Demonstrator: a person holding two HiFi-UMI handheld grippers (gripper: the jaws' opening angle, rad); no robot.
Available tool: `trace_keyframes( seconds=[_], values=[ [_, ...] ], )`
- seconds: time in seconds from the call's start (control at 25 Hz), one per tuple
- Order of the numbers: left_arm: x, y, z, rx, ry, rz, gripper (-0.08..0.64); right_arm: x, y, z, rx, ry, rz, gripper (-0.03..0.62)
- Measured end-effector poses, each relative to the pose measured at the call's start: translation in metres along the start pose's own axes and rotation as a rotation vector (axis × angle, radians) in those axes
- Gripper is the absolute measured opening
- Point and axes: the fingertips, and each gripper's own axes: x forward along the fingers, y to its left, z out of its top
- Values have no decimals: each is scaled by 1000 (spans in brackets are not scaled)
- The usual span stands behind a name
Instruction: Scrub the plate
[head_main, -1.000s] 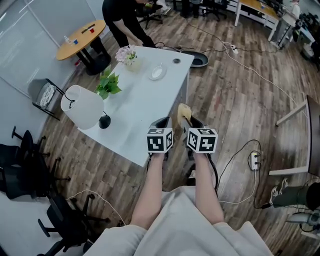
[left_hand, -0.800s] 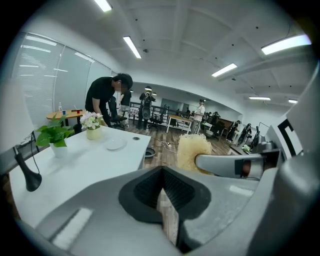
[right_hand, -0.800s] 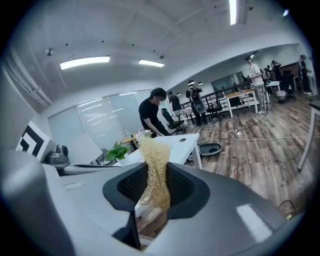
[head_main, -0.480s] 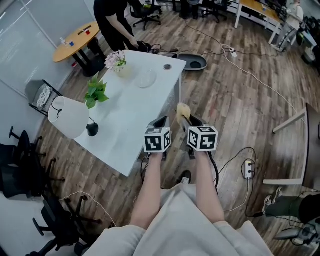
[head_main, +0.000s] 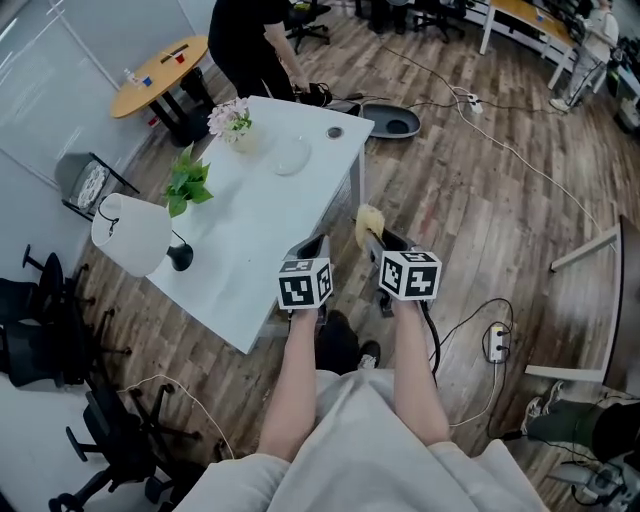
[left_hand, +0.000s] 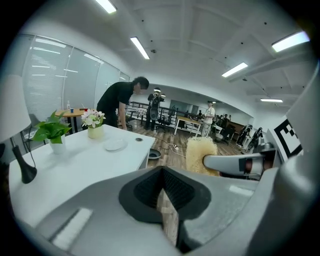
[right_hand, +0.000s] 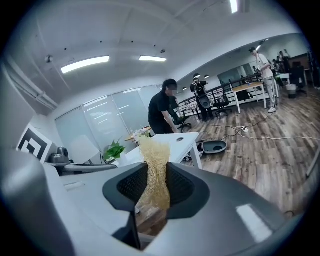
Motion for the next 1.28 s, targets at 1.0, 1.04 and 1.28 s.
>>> trace_keyframes(
  seconds=[1.0, 1.04, 1.28],
  values=[
    [112, 48, 54, -66, 29, 62, 2, 119, -43, 52, -35, 111, 69, 133],
    [116, 54, 58, -76, 27, 69, 2, 126, -43, 55, -43, 119, 76, 133],
    [146, 82, 76, -130, 40, 87, 2, 166, -48, 74, -64, 166, 86, 132]
  ],
)
